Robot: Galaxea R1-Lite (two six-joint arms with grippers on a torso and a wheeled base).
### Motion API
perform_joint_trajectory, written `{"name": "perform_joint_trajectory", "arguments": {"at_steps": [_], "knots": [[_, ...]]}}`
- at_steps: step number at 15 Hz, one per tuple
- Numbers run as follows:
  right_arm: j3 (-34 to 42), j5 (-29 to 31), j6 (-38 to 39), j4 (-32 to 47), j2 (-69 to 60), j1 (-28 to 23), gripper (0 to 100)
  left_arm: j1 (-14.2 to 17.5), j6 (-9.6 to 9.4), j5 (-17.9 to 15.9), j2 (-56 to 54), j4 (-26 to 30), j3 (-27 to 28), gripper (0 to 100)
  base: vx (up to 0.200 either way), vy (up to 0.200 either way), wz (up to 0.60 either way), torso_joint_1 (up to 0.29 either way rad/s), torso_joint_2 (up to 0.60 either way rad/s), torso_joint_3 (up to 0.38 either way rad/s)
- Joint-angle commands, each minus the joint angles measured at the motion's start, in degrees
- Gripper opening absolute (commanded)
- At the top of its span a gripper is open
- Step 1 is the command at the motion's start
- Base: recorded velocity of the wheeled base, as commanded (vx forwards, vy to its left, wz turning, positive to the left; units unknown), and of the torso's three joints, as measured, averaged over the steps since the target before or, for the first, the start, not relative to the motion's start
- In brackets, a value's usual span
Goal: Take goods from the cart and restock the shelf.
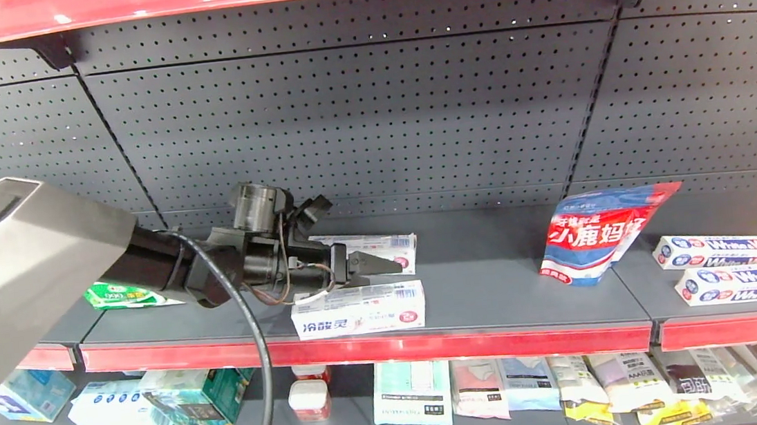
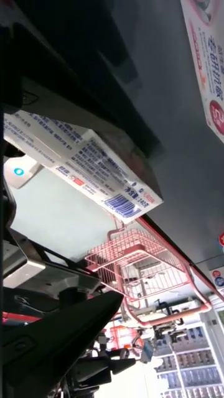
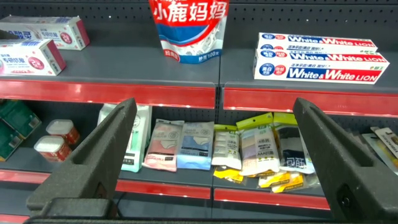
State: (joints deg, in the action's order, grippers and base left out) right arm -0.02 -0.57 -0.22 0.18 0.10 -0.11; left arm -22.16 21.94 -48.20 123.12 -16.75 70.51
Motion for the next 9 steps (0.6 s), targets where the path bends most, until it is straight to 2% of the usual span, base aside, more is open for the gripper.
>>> {"name": "perform_joint_trajectory", "arguments": {"at_steps": [1,4,7,9], "knots": [[-0.1,0.0,0.0,0.0,0.1,0.0,100,-0.2,0.03,-0.1,0.9,0.0,0.4,100,0.000,0.000,0.00,0.000,0.00,0.000],[0.0,0.0,0.0,0.0,0.1,0.0,100,-0.5,0.03,-0.3,2.0,0.1,1.8,100,0.000,0.000,0.00,0.000,0.00,0.000],[-0.1,0.0,0.0,0.0,0.0,0.0,100,-0.5,0.03,-3.0,3.3,0.1,3.1,100,0.000,0.000,0.00,0.000,0.00,0.000],[-0.1,0.0,0.0,0.0,0.1,0.0,100,-0.2,0.12,-3.7,4.2,0.1,4.4,100,0.000,0.000,0.00,0.000,0.00,0.000]]}}
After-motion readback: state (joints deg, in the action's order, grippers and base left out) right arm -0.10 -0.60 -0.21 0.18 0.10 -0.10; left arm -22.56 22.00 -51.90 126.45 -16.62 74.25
